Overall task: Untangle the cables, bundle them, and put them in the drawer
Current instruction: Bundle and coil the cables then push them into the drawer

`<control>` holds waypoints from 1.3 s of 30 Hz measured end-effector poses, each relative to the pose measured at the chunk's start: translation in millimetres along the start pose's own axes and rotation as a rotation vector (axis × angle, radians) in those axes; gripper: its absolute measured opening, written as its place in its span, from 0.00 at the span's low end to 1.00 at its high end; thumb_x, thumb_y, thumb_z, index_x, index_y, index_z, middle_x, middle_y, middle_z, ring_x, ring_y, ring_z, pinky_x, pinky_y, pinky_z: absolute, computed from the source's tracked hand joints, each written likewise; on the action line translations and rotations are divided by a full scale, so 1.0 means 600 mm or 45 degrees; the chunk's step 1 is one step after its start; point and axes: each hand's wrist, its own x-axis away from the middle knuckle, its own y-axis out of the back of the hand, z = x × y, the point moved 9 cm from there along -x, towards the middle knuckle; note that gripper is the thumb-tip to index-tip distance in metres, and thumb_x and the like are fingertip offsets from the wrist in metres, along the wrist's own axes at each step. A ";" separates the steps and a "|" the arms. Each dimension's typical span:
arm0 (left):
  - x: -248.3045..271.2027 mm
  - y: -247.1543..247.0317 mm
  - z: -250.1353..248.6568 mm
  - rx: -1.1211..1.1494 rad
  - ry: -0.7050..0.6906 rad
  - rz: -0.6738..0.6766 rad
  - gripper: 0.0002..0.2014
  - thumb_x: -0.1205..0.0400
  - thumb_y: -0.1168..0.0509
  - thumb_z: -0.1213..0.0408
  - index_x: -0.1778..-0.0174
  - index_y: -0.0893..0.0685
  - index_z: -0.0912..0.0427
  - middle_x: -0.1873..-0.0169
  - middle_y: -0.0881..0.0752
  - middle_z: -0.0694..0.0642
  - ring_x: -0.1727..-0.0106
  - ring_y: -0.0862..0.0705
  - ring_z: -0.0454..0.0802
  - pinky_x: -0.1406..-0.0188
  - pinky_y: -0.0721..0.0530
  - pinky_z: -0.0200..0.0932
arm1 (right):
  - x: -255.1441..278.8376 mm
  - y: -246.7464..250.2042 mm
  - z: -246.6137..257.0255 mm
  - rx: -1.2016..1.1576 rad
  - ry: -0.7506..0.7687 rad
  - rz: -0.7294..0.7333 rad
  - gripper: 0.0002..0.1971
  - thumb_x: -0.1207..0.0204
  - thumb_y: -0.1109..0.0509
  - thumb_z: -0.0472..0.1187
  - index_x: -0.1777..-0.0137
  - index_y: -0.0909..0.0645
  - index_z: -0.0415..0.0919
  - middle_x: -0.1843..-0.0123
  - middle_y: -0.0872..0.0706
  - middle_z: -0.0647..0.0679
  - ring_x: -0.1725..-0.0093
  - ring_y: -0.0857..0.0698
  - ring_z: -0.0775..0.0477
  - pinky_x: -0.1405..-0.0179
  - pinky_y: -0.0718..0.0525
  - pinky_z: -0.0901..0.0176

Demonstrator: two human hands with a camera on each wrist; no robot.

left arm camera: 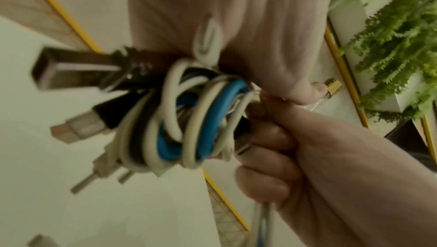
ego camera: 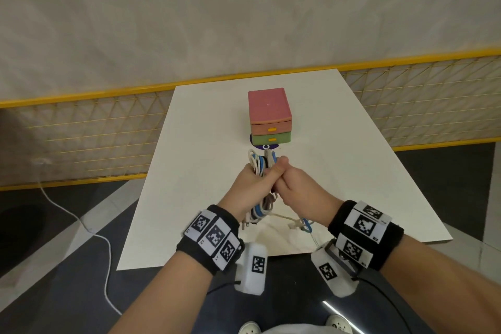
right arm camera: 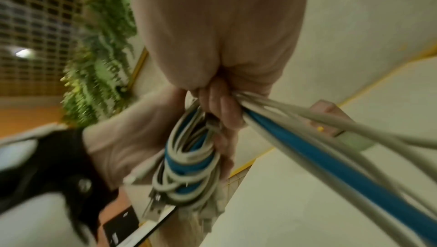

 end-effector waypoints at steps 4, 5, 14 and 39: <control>-0.008 0.005 -0.008 0.238 0.014 -0.153 0.16 0.24 0.27 0.45 0.51 0.13 0.54 0.60 0.09 0.53 0.58 0.10 0.46 0.64 0.13 0.33 | -0.002 0.005 0.018 0.078 0.068 0.017 0.08 0.17 0.45 0.36 0.47 0.25 0.38 0.61 0.17 0.46 0.64 0.18 0.52 0.63 0.20 0.57; -0.011 0.013 -0.009 0.261 -0.010 -0.213 0.15 0.24 0.26 0.46 0.52 0.13 0.54 0.60 0.09 0.53 0.57 0.09 0.48 0.61 0.12 0.38 | -0.001 0.006 0.021 0.064 0.085 0.034 0.09 0.17 0.43 0.36 0.41 0.26 0.38 0.56 0.15 0.45 0.59 0.16 0.50 0.58 0.17 0.55; -0.028 0.122 -0.067 0.470 -0.106 -0.581 0.14 0.24 0.29 0.57 0.51 0.18 0.65 0.60 0.10 0.68 0.60 0.09 0.59 0.55 0.10 0.55 | 0.046 -0.028 -0.012 -0.075 0.155 0.112 0.16 0.15 0.43 0.38 0.33 0.43 0.51 0.66 0.30 0.47 0.71 0.31 0.46 0.67 0.26 0.53; 0.018 0.129 -0.136 0.417 -0.431 -0.180 0.10 0.16 0.32 0.61 0.60 0.21 0.62 0.81 0.27 0.50 0.81 0.24 0.50 0.64 0.18 0.49 | -0.005 -0.047 -0.064 -0.055 -0.061 0.227 0.09 0.23 0.28 0.48 0.57 0.17 0.42 0.70 0.22 0.49 0.70 0.25 0.55 0.65 0.24 0.57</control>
